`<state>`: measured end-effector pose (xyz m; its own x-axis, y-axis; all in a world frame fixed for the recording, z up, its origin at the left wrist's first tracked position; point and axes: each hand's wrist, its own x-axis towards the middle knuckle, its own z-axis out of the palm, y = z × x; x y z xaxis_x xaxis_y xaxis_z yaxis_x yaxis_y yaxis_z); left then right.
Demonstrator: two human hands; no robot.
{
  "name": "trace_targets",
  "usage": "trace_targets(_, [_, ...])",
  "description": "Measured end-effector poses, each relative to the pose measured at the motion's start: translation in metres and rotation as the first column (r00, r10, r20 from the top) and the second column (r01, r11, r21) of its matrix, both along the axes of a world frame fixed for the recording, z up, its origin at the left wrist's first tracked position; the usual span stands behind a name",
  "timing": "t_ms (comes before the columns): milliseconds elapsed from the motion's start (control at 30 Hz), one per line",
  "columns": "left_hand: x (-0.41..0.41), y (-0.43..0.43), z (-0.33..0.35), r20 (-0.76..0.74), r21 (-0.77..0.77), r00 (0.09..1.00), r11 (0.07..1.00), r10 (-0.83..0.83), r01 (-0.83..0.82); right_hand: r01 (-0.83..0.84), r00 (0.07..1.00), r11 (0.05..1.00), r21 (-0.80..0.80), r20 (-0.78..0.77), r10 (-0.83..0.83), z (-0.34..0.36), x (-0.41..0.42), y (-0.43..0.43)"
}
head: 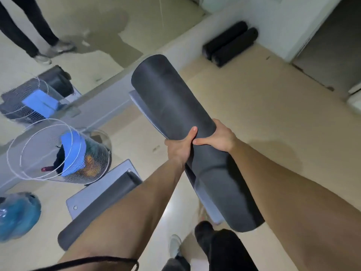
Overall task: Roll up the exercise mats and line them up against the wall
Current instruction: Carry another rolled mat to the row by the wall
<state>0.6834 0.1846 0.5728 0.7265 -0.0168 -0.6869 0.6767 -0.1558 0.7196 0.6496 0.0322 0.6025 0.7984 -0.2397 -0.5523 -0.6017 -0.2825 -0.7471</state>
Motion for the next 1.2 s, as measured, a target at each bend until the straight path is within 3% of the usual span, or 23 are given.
trace_targets(200, [0.108,-0.148,0.000,0.029,-0.006,0.995,0.995,-0.097,0.097,0.126,0.992,0.990,0.056,0.017,-0.127,-0.014,0.097,-0.142])
trace_targets(300, [0.164,-0.222,-0.003,0.031,-0.010,0.994,0.995,-0.101,0.101,0.156,0.988,0.988,0.005,0.005,-0.156,-0.019,0.152,-0.216])
trace_targets(667, [0.380,-0.482,-0.058,-0.052,-0.050,0.994,0.994,-0.096,0.094,0.138,0.985,0.984,-0.111,-0.087,-0.148,-0.051,0.369,-0.470])
trace_targets(1033, [0.552,-0.746,-0.132,-0.173,-0.020,0.984,0.999,0.042,-0.046,-0.110,0.979,0.987,-0.114,-0.184,0.088,-0.132,0.572,-0.742])
trace_targets(1200, [0.615,-0.851,-0.183,-0.189,-0.003,0.961,0.979,0.200,-0.204,-0.299,0.935,0.946,-0.128,-0.236,0.263,-0.190,0.659,-0.846])
